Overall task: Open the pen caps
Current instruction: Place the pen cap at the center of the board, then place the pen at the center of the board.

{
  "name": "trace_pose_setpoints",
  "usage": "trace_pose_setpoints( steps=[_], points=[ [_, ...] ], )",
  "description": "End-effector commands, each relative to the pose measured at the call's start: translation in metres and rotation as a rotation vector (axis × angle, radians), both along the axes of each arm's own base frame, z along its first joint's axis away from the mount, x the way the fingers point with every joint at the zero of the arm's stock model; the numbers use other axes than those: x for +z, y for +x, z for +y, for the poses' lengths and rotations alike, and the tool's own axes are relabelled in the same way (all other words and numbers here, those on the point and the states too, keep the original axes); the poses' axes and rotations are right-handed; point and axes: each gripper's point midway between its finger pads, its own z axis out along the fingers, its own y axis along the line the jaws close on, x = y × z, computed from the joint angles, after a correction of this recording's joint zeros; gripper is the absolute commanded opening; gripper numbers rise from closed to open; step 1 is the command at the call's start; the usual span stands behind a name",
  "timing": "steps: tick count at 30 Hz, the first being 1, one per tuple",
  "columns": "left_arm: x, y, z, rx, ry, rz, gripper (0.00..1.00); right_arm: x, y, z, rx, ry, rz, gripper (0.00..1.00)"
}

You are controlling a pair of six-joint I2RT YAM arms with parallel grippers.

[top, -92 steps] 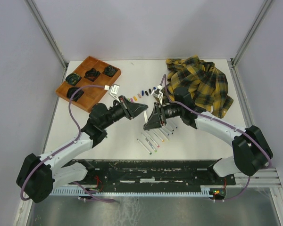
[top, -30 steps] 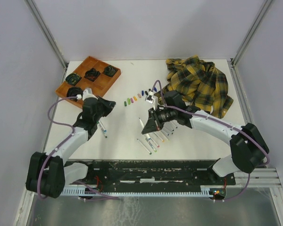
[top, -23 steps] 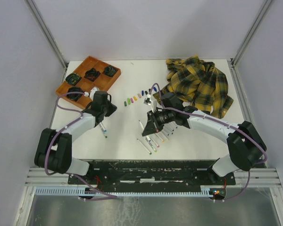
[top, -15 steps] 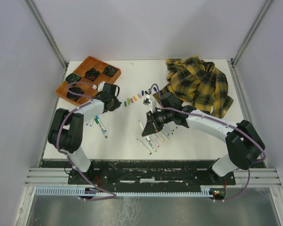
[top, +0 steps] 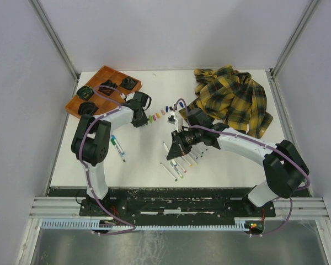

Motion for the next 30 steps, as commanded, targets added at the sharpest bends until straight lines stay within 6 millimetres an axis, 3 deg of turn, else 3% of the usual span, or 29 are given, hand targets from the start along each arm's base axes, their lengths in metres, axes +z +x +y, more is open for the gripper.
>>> trace_pose_setpoints(
  steps=[1,8,14,18,23,25,28,30],
  points=[
    [0.004,0.005,0.012,-0.013,0.082,0.002,0.23,0.013,0.011,0.008,0.0,0.026,-0.057,0.0],
    [0.007,0.008,0.01,-0.017,0.079,-0.006,0.36,0.009,0.007,0.01,0.01,0.015,-0.053,0.0],
    [0.021,0.011,0.008,-0.02,0.066,-0.035,0.36,0.001,-0.002,0.015,0.04,-0.013,-0.065,0.0],
    [0.053,0.011,0.007,-0.012,0.03,-0.106,0.37,-0.01,-0.011,0.02,0.051,-0.065,-0.081,0.0],
    [0.11,0.002,0.004,-0.032,-0.056,-0.262,0.38,-0.026,-0.023,0.027,0.06,-0.15,-0.069,0.0],
    [0.137,-0.006,0.008,-0.035,-0.084,-0.347,0.42,-0.032,-0.025,0.029,0.048,-0.191,-0.082,0.0],
    [0.159,-0.026,0.014,-0.057,-0.11,-0.448,0.45,-0.04,-0.023,0.03,0.001,-0.268,-0.101,0.0],
    [0.163,-0.044,0.021,-0.064,-0.123,-0.51,0.49,-0.047,-0.023,0.031,-0.03,-0.328,-0.112,0.0]
  ],
)
